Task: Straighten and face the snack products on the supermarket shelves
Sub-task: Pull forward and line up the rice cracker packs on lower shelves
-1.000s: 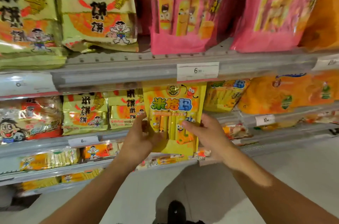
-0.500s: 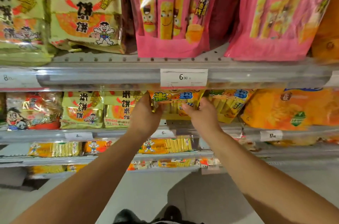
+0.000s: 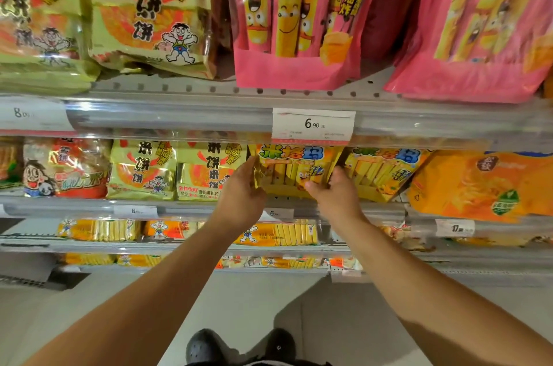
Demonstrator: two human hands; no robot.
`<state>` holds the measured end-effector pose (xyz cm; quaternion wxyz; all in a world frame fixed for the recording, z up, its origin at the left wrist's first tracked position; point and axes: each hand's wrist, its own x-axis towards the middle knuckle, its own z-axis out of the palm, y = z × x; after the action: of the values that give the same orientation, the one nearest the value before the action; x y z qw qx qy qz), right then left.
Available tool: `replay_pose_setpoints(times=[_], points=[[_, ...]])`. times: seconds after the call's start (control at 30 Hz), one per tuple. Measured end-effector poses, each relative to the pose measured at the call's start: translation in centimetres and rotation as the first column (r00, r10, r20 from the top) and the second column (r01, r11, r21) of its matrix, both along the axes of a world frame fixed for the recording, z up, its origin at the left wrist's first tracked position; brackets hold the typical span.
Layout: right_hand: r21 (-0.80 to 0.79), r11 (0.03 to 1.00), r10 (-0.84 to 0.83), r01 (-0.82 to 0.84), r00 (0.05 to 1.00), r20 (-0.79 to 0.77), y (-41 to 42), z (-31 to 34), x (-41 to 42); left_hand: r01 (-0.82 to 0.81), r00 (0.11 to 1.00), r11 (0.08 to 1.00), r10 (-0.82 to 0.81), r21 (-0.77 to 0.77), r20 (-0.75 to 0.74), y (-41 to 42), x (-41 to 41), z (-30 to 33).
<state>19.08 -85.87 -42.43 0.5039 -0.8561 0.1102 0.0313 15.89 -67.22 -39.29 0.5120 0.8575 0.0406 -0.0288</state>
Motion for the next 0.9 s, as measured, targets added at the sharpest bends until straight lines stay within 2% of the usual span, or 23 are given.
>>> replay_pose_setpoints(times=[0.1, 0.2, 0.33, 0.47, 0.63, 0.77, 0.9], points=[[-0.083, 0.995, 0.053, -0.058, 0.997, -0.057, -0.3, -0.8, 0.0, 0.021, 0.999, 1.000, -0.022, 0.008, 0.033, 0.2, -0.4, 0.1], [-0.071, 0.996, 0.055, -0.058, 0.997, -0.053, -0.4, -0.5, -0.1, 0.036, 0.999, 0.999, -0.036, -0.014, 0.016, 0.4, -0.9, 0.2], [0.069, 0.998, -0.001, -0.004, 0.998, 0.059, -1.1, -0.4, -3.8, -0.028, 1.000, 0.998, 0.028, -0.060, -0.006, 1.4, -2.9, 0.0], [0.057, 0.998, -0.032, 0.023, 0.985, 0.172, -0.7, -0.8, -7.8, -0.127, 0.990, 0.992, 0.128, 0.022, -0.063, 4.6, -5.3, -0.5], [-0.008, 0.968, 0.246, -0.252, 0.939, 0.239, 4.4, -0.2, -7.9, -0.292, 0.950, 0.955, 0.296, 0.047, -0.101, 9.9, -8.9, -0.6], [-0.007, 0.919, 0.392, -0.395, 0.907, 0.152, 10.2, 0.2, -7.2, -0.415, 0.901, 0.908, 0.419, 0.052, -0.113, 14.8, -12.1, -0.9], [-0.095, 0.861, 0.509, -0.500, 0.851, 0.132, 16.7, 0.4, -7.4, -0.487, 0.861, 0.873, 0.486, 0.028, -0.150, 20.3, -15.5, -1.9]])
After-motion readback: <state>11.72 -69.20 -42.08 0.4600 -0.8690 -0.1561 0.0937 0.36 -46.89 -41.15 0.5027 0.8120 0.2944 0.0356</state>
